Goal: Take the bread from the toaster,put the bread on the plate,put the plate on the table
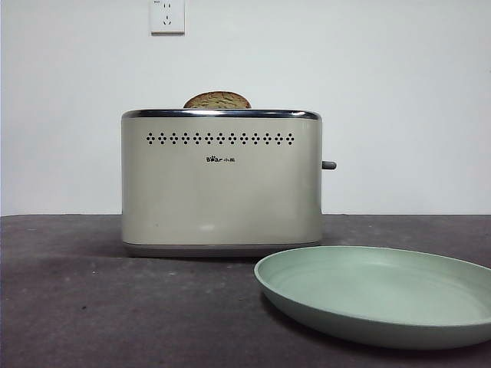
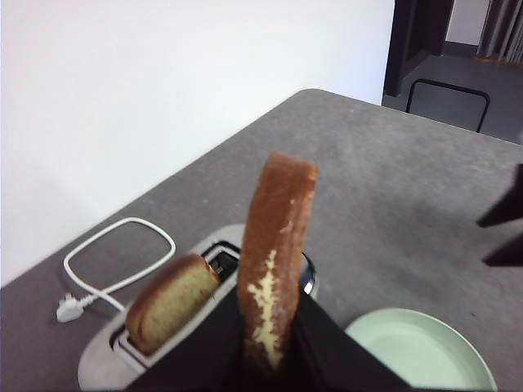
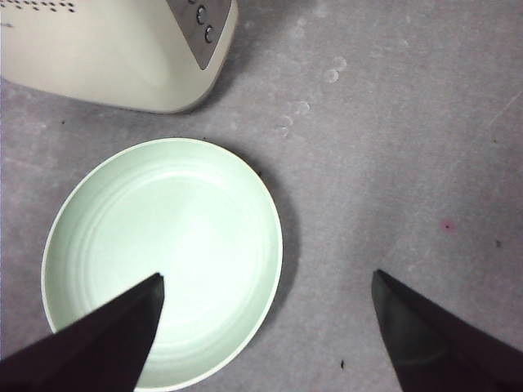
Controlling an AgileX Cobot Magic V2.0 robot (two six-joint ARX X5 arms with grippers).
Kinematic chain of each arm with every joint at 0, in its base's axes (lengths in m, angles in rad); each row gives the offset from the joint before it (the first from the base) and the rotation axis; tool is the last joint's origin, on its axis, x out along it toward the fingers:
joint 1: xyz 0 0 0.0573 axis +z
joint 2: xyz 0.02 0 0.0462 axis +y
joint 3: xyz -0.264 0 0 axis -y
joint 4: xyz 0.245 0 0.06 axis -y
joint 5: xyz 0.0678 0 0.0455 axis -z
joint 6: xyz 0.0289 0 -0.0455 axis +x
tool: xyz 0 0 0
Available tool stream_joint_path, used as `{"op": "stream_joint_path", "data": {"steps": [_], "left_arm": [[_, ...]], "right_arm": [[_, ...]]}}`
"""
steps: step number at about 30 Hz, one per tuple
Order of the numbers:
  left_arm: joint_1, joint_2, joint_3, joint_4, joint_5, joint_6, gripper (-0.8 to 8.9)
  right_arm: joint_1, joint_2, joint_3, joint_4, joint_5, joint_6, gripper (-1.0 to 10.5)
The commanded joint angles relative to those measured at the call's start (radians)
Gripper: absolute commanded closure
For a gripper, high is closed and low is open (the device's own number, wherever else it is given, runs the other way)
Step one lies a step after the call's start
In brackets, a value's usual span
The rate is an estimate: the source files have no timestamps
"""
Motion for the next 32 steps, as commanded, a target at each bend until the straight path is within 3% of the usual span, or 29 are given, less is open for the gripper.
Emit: {"op": "stream_joint_path", "data": {"steps": [1,9,17,23,32], "left_arm": [[0.007,-0.038,-0.038,-0.018,0.001,-0.007,8.07],[0.036,-0.281,-0.360,0.031,0.000,-0.062,8.07],[0.044,-0.483,-0.556,0.010,0.001,-0.132,8.07],[0.044,-0.566,-0.575,-0.068,0.002,-0.137,8.07],[0.044,-0.589,-0.575,-0.067,0.008,-0.158,8.07]], "right_arm": [[0.005,0.034,0.017,0.022,-0.019,0.014,5.4],[0.025,0.160,0.017,0.077,-0.021,0.013,5.5],[0.051,0.323,0.006,0.141,-0.021,0.010,5.8],[0.056,0.429,-0.043,0.217,-0.021,0.010,6.3],[0.056,0.546,-0.104,0.296,-0.050,0.014,6.9]]}}
